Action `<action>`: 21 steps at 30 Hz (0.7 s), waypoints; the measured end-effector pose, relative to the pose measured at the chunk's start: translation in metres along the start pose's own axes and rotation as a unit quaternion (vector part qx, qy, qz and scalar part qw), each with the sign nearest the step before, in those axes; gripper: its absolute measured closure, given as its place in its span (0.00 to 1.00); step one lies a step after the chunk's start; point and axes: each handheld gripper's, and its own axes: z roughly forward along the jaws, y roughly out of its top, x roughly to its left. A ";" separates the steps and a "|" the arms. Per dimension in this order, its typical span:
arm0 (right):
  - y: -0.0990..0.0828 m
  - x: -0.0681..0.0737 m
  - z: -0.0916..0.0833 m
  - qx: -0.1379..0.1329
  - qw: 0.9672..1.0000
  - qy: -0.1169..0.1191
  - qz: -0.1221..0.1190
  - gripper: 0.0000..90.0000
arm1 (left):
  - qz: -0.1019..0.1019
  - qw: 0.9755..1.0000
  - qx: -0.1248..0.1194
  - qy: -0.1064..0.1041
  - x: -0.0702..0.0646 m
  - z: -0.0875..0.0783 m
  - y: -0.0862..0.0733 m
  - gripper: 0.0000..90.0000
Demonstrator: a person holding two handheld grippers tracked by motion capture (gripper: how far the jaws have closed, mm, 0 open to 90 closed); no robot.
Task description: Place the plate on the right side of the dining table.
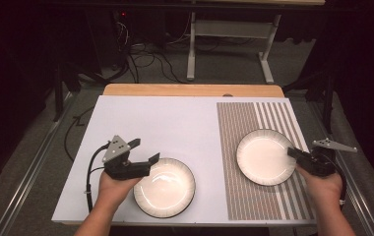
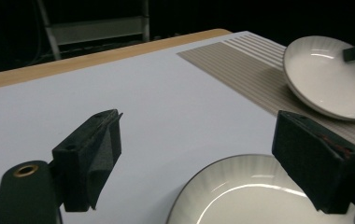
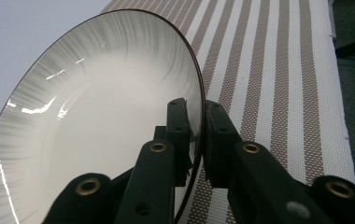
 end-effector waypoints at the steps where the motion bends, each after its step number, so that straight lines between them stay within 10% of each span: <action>1: 0.000 0.000 0.001 0.003 1.000 -0.003 0.002 0.93 | -0.002 1.000 -0.001 0.005 0.003 -0.003 -0.003 0.17; 21: -0.008 -0.012 0.017 0.027 0.998 -0.006 0.053 0.92 | -0.006 0.998 -0.033 0.046 0.033 -0.035 -0.030 0.00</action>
